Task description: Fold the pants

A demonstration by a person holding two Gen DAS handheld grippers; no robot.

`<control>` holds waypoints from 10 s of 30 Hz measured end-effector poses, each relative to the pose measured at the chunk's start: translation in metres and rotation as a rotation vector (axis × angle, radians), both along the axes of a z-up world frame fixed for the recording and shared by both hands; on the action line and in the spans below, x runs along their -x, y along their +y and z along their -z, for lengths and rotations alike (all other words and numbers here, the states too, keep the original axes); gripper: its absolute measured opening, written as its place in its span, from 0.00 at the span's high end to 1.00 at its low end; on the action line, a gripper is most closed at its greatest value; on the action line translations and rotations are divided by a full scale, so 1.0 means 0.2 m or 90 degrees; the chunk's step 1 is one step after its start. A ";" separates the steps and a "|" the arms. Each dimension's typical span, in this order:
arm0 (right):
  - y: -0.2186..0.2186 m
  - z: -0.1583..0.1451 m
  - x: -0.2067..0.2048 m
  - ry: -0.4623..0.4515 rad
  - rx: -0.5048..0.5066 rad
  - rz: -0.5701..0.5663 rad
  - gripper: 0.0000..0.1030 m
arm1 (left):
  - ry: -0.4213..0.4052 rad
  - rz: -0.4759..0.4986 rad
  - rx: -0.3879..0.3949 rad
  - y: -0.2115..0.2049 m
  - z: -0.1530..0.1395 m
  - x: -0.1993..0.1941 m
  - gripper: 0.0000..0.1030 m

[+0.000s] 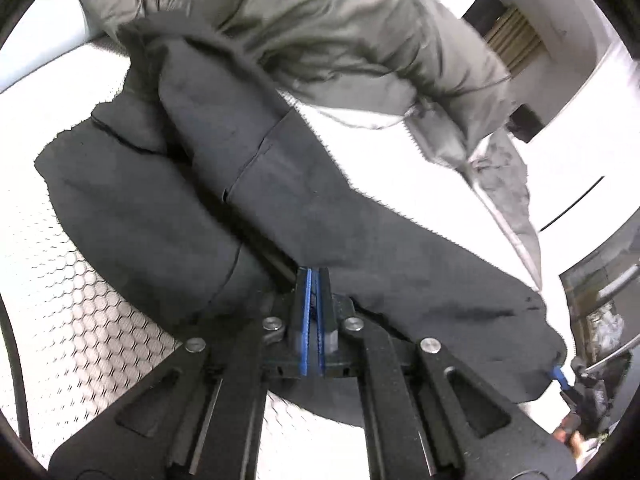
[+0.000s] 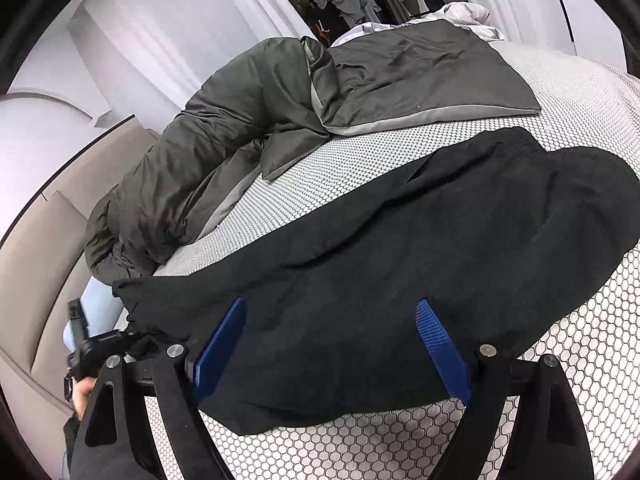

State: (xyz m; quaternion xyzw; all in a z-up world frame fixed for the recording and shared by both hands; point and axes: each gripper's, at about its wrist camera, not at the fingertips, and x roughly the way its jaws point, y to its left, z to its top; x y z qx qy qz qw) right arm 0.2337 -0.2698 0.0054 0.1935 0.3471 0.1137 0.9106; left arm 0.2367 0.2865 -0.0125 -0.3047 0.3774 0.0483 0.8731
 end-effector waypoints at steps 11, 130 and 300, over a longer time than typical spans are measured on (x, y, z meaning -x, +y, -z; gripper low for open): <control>0.03 -0.01 0.00 -0.005 -0.005 -0.020 0.14 | 0.013 -0.027 0.070 0.15 0.03 0.01 1.00; -0.84 0.25 0.02 0.087 -0.231 0.181 0.90 | 0.036 0.031 0.163 -0.50 0.09 0.15 0.59; -0.62 0.19 0.54 0.093 0.071 0.215 0.10 | 0.036 0.283 -0.078 -0.89 0.02 -0.38 0.19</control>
